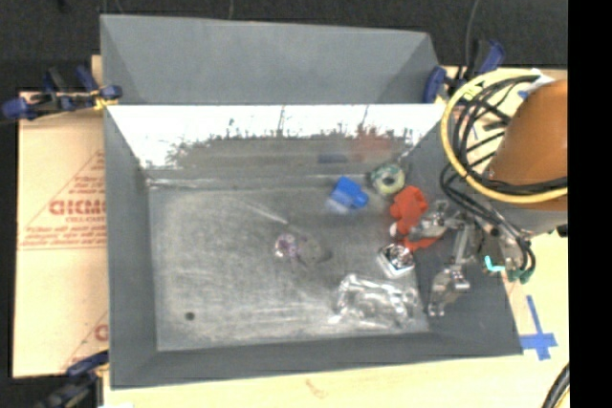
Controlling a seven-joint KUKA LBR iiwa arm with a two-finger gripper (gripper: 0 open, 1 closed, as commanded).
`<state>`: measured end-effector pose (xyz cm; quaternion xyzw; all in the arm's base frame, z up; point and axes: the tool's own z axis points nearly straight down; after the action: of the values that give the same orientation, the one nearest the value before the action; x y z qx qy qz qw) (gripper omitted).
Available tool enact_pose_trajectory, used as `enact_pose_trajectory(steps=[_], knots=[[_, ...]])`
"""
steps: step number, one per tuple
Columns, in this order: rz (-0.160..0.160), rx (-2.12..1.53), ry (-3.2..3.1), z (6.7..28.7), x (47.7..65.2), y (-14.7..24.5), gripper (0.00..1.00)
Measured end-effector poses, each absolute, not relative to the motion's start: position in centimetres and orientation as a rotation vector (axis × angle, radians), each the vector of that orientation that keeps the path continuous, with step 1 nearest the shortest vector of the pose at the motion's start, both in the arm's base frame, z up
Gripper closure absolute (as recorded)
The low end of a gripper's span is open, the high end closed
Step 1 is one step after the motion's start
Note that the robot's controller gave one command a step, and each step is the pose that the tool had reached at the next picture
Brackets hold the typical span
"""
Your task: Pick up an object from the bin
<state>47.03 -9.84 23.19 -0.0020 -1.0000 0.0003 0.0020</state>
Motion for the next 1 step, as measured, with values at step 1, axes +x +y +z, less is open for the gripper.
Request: enact_pose_trajectory(steps=[1], knots=[[0.004,0.269,-3.14,7.32,48.85,-9.81,0.0]])
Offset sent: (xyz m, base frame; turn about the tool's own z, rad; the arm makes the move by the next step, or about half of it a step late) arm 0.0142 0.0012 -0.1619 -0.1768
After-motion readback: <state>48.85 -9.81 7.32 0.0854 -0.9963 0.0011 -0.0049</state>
